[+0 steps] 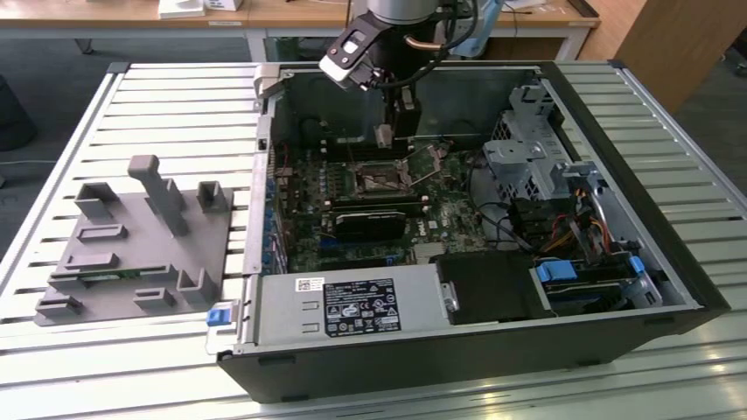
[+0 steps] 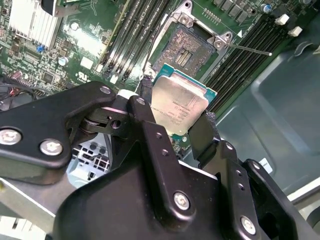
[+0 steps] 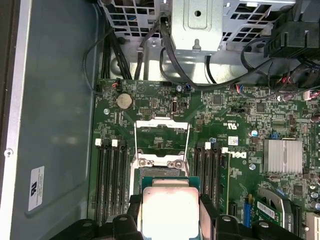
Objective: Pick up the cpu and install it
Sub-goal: 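Place the cpu into insertion slot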
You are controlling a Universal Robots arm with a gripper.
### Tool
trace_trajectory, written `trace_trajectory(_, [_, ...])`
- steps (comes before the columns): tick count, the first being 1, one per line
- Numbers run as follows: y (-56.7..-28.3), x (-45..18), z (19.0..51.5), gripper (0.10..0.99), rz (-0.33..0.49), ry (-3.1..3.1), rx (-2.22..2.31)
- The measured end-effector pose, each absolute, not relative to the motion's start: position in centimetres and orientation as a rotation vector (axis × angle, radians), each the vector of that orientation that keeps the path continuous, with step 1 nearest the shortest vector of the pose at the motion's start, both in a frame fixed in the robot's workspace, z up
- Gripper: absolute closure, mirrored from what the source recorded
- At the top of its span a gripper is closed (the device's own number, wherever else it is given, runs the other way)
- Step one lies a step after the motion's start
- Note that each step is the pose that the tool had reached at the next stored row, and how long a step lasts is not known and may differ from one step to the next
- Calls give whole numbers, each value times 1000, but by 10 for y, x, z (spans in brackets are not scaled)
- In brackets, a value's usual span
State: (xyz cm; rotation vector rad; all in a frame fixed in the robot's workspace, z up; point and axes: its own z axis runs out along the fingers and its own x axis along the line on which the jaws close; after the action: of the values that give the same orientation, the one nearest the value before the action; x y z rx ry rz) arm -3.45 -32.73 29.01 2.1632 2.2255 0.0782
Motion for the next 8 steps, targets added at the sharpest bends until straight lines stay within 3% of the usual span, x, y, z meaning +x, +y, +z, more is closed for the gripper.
trace_trajectory(8, [-327,-34,283,545,78,2225,2163])
